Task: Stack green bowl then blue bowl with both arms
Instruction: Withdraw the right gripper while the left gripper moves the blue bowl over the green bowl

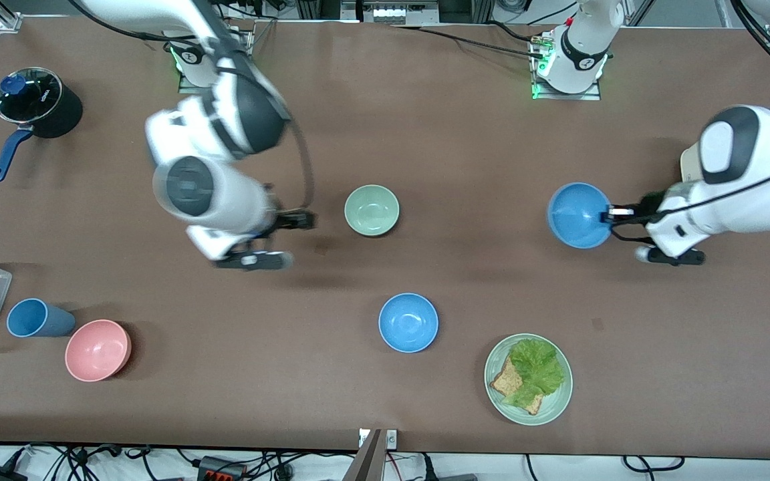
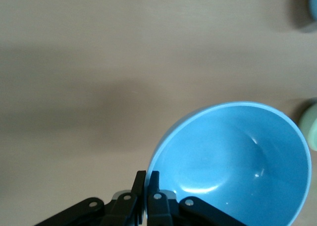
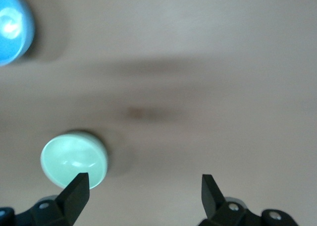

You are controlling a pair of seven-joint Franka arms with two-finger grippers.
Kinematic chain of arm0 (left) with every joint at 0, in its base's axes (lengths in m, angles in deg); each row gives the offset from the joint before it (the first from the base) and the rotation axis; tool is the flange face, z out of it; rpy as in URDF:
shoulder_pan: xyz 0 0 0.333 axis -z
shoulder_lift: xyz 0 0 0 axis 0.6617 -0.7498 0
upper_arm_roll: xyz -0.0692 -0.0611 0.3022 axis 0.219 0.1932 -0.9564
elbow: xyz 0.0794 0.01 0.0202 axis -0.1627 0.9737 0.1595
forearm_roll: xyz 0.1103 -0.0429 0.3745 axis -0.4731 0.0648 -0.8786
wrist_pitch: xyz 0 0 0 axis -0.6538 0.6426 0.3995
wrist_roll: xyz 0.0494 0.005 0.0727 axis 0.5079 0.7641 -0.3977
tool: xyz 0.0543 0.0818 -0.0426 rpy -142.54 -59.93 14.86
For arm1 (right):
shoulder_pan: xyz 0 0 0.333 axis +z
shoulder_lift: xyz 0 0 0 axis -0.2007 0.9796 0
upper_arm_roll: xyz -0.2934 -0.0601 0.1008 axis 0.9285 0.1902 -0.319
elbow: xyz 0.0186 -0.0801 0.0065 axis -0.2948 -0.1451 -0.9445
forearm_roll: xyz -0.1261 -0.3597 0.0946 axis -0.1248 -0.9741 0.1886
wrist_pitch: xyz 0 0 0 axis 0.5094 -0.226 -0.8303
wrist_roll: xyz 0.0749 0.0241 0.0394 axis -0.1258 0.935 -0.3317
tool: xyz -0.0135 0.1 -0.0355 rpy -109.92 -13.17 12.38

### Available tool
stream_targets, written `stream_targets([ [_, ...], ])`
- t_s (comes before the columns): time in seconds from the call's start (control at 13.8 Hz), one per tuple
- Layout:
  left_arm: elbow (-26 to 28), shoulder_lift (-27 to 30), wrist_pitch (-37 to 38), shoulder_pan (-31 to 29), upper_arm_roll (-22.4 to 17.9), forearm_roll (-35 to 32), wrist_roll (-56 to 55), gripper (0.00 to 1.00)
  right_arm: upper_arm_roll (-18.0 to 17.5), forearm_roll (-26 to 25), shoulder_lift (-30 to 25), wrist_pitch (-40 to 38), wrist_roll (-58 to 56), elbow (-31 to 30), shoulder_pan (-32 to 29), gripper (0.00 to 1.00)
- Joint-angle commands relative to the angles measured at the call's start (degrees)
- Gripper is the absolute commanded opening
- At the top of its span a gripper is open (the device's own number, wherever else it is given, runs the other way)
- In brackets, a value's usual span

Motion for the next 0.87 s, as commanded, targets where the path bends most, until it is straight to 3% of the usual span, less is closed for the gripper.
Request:
stream_targets([
  [0.0, 0.88, 0.73, -2.44, -0.55, 6.03, 2.25, -11.12, 0.0, 3.85, -1.23, -1.89, -1.38, -0.12, 0.99, -0.67, 1.0],
  [0.29, 1.75, -1.55, -12.28, 1.55, 17.54, 2.25, -36.5, 0.0, 4.3, -0.62, -4.1, -1.47, -0.2, 0.9, -5.41, 1.0],
  [0.51, 4.65, -3.05, -21.94, 8.4, 17.83, 2.25, -49.8, 0.0, 3.16, -0.61, -6.47, -0.77, -2.48, 0.9, -9.88, 1.0],
  [0.8, 6.06, -6.38, -32.76, 15.96, 17.48, 1.72, -61.94, 0.0, -6.76, -1.32, -9.63, -0.85, -6.96, 0.99, -23.41, 1.0],
])
